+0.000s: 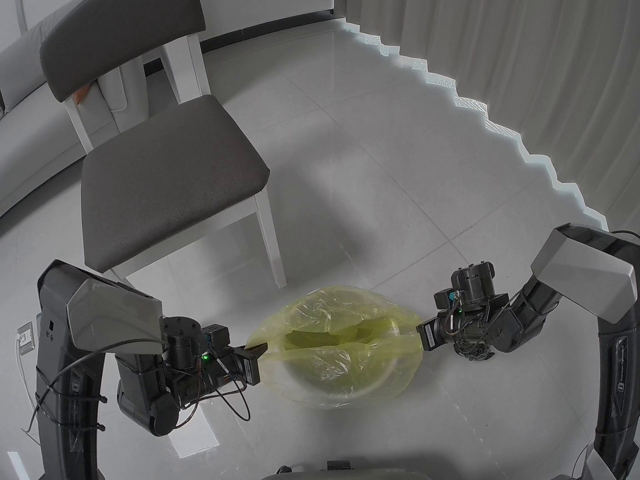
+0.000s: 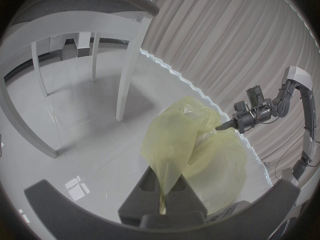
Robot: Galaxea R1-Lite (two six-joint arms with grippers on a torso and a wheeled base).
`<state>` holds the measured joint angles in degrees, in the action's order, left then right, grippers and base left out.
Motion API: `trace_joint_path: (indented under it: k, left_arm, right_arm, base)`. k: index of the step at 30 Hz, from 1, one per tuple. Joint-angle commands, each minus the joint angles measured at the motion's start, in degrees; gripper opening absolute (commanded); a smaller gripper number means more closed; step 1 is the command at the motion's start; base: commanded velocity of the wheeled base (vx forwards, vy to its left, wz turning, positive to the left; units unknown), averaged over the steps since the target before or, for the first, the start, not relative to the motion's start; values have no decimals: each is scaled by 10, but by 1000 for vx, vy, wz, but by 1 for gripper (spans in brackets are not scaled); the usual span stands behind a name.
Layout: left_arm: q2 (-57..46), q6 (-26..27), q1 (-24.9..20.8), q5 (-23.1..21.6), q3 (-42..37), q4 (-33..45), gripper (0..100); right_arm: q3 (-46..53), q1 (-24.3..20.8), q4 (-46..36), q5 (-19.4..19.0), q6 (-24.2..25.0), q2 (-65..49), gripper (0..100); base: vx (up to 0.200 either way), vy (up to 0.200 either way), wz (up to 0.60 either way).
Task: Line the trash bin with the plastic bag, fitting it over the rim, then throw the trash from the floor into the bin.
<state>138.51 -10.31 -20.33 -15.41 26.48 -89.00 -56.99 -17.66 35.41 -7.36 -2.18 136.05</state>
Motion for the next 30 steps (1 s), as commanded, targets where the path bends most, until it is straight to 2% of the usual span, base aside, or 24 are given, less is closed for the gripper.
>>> trace_joint_path:
  k: [1,13,15,20,21,26,30]
  left_arm:
    - [-18,-1,-1,1,2,-10,0]
    - [-41,-1,-8,2,-18,-10,0]
    - [-40,-1,-9,2,-21,-10,0]
    - [-34,-1,-10,14,-22,-10,0]
    - [-32,0,-11,18,-22,-10,100]
    - [-39,0,-10,23,-27,-10,100]
    - [-48,1,-9,28,-35,-10,100]
  right_arm:
    - [10,9,3,0,-10,-13,100]
    - [48,22,-1,-14,-10,-132,100]
    - [63,13,1,-20,-9,-155,100]
    - [98,-50,4,-24,-5,-192,100]
    - [102,-62,4,-24,-5,-194,100]
    - [114,-107,4,-24,-4,-193,100]
    - [112,-122,4,-26,-5,-189,100]
  base:
    - [0,0,0]
    - [0,0,0]
    - [0,0,0]
    - [0,0,0]
    - [0,0,0]
    - [0,0,0]
    - [0,0,0]
